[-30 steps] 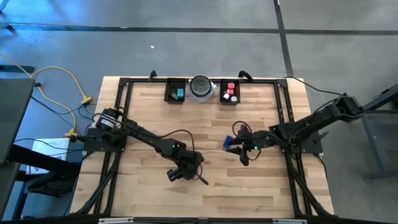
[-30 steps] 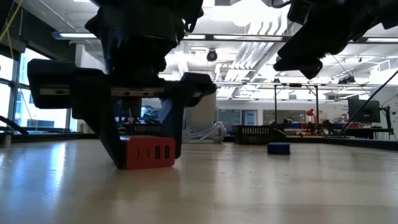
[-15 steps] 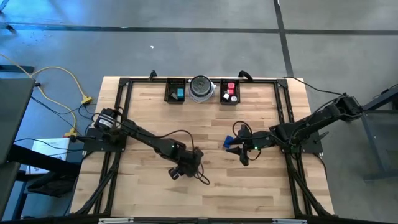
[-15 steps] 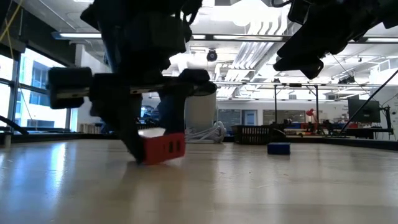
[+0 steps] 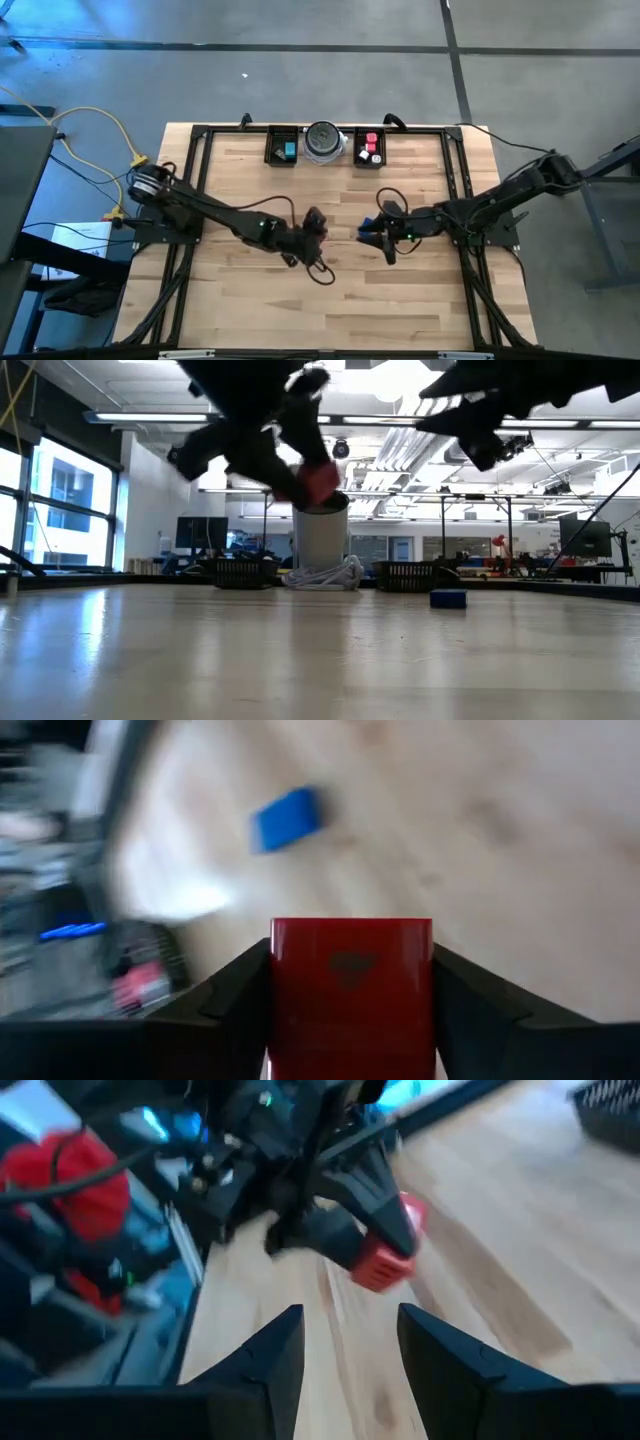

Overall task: Pick & Place Office items
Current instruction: Put the red charger adapter into the right black basket

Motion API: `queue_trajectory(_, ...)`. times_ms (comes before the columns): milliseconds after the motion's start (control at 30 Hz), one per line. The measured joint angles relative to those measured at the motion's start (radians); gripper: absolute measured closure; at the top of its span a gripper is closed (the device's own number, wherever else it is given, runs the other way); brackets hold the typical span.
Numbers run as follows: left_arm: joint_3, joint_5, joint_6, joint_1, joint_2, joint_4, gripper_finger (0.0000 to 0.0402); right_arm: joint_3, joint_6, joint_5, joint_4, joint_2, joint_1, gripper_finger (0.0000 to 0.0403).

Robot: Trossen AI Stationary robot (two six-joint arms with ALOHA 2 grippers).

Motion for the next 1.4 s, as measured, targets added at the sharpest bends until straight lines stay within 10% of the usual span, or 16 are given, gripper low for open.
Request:
queue_trajectory(467,0.002,-0.350,0.230,-0.031,-0.014,0.275,0.0199,0.000,-0.014,0.005,0.450,0.278,-0.107,0.0254)
queue_trajectory(1400,0.001,-0.354,0.344,-0.012,-0.008,0.430,0.0199,0.019,-0.065,-0.038,0.592,0.290,-0.167,0.0255)
